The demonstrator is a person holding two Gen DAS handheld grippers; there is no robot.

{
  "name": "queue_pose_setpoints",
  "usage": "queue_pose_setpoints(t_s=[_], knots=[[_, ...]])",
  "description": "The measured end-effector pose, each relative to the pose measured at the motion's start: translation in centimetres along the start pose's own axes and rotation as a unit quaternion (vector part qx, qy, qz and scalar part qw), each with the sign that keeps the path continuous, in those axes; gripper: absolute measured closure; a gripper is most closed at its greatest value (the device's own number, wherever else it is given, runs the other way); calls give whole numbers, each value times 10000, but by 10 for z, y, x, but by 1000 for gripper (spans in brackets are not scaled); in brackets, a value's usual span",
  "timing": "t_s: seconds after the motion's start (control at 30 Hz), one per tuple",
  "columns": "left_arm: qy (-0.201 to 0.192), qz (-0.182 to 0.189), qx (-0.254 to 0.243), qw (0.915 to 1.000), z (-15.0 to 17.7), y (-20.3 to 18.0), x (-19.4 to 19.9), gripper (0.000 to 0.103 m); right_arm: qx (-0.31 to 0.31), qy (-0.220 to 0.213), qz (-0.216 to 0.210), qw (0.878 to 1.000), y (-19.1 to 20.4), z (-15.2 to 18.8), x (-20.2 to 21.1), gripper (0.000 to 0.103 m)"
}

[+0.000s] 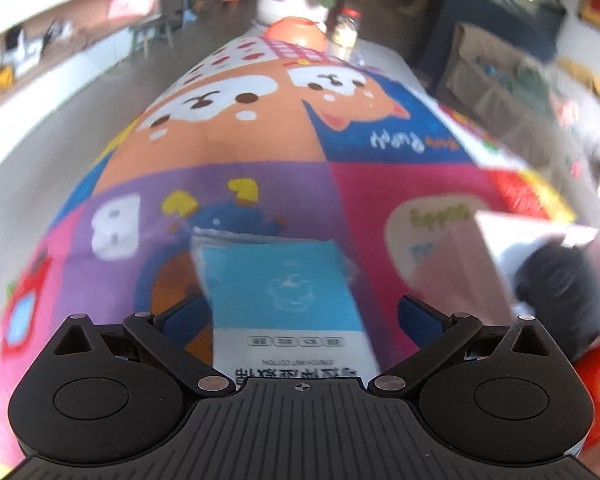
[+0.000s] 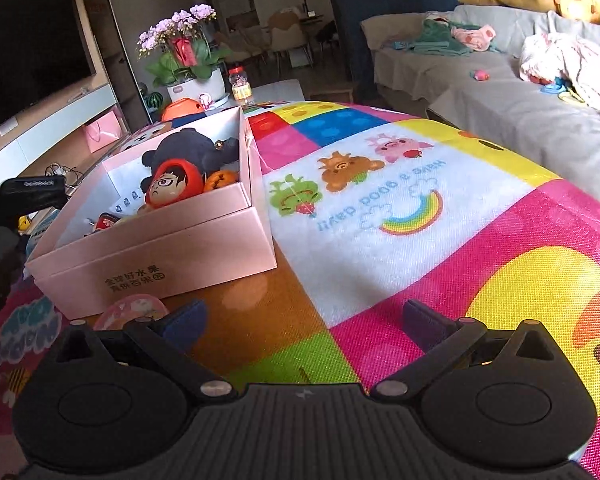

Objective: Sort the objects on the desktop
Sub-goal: 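Move the left gripper to the blue wet-wipes pack and grasp it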

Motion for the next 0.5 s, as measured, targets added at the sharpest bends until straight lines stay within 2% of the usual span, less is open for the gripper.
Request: queue_pose_setpoints(t_s=[0.13,0.23,0.4,0.5], knots=[[-5,-129,-733,9972,14,-2,8,0,-5,-3,-2,10000,1,0,0,0],[-210,-416,-1318,9902,38,1,22,0,-5,-2,-1,10000,1,0,0,0],[-611,-864,-1640,9808,62,13,45,0,6,3,9,10000,1,1,0,0],[-849,-594,-1796,9783,61,13,55,0,73,39,49,10000,3,0,-1,0]])
Point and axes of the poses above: each gripper's, at about its wrist camera, not at the fingertips, and x roughly against the way its jaws point, y to its left, z to its underside, the point moved 1 cm from there along -x, roughly the way its jaws point, and after that the axes turned 2 degrees about y, right-handed, at the moved point
